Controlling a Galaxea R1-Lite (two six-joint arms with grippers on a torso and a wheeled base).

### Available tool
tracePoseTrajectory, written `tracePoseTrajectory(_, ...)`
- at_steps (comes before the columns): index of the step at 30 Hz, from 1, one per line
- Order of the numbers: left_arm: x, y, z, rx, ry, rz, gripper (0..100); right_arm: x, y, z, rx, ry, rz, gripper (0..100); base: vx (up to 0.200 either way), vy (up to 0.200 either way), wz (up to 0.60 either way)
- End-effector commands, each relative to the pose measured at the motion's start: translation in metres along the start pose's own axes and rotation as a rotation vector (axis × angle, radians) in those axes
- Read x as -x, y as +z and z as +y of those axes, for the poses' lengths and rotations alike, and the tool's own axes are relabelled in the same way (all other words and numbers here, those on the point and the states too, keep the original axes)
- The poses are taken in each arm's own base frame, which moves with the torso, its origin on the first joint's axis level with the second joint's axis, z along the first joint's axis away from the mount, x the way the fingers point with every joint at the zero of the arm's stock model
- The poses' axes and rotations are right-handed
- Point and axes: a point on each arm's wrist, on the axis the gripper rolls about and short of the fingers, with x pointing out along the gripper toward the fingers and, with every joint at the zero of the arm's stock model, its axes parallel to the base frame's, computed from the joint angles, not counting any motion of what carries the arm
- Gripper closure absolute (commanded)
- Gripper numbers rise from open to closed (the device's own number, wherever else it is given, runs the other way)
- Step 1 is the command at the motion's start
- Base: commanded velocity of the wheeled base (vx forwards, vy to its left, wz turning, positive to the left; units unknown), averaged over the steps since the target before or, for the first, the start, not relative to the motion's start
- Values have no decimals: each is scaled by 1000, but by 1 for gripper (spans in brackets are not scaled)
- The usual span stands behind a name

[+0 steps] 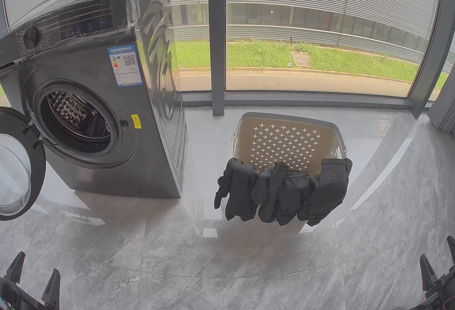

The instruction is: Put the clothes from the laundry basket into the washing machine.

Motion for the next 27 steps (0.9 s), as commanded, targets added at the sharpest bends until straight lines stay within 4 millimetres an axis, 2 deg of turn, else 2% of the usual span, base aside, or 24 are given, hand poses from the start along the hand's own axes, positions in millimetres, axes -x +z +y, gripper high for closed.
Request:
tracePoseTrajectory(1, 0, -5, 0, 1, -1, 1, 0, 0, -5, 0, 0, 1, 2, 0, 0, 0, 0)
tracePoseTrajectory(18, 0, -5, 0, 1, -1, 1, 0, 0, -5, 0, 0, 1, 2, 0, 0, 0, 0)
tracePoseTrajectory(27, 0, -5, 0, 1, -1, 1, 0, 0, -5, 0, 0, 1, 2, 0, 0, -200, 0)
